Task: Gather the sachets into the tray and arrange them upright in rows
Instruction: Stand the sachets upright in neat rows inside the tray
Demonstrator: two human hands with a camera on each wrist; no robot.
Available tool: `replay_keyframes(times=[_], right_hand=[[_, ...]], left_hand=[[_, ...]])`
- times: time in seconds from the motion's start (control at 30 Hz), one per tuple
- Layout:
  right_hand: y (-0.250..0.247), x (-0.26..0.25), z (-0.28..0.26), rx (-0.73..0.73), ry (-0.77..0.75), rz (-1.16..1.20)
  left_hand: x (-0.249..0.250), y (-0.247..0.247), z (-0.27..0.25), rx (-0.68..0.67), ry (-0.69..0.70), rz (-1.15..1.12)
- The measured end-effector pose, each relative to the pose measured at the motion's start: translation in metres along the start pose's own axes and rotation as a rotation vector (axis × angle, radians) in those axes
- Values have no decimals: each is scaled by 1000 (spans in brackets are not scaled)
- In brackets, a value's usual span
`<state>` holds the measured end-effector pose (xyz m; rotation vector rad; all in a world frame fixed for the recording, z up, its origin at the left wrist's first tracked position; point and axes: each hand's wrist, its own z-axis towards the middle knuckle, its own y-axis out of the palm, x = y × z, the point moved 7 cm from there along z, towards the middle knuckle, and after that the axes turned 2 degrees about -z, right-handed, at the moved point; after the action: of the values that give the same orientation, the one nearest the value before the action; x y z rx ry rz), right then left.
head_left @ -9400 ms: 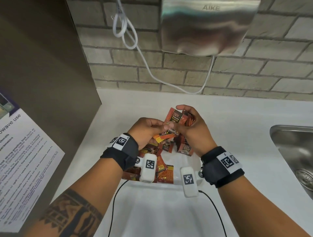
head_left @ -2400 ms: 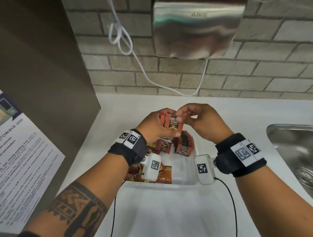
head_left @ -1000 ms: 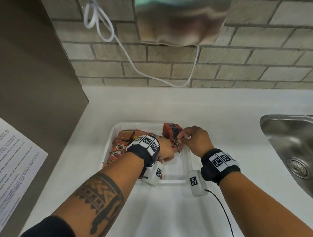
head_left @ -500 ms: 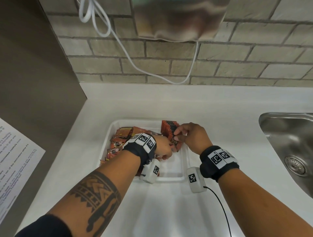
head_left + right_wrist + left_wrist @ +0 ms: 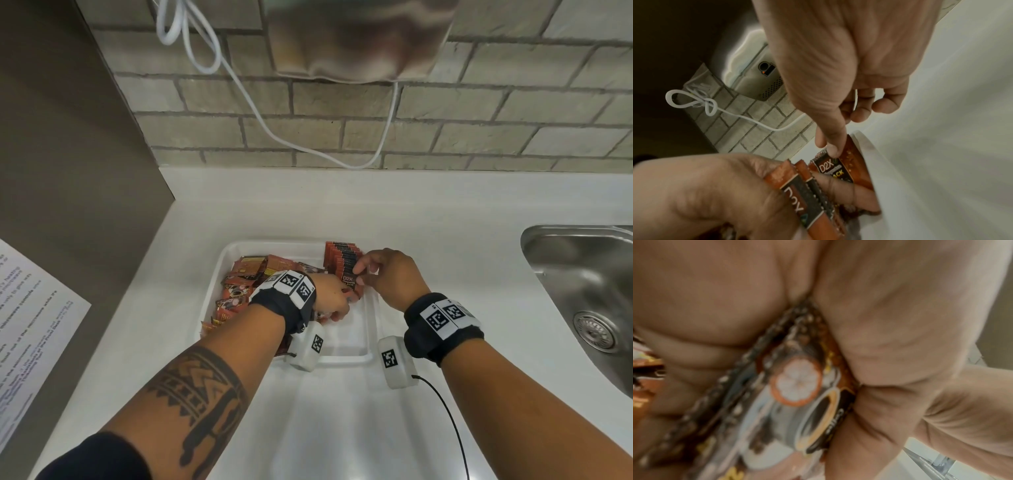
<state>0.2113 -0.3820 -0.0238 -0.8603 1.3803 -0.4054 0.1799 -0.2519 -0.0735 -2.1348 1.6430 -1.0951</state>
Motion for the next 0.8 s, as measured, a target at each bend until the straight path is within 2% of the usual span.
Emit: replay_keyframes(times=[0.47,0.8], right_hand=[[6,-1,0,-4,-4,35],[4,-3,-1,-19,-15,39]], left_hand=[[1,1,-4,-14,2,50],[0,1,-3,-17,36,-19]])
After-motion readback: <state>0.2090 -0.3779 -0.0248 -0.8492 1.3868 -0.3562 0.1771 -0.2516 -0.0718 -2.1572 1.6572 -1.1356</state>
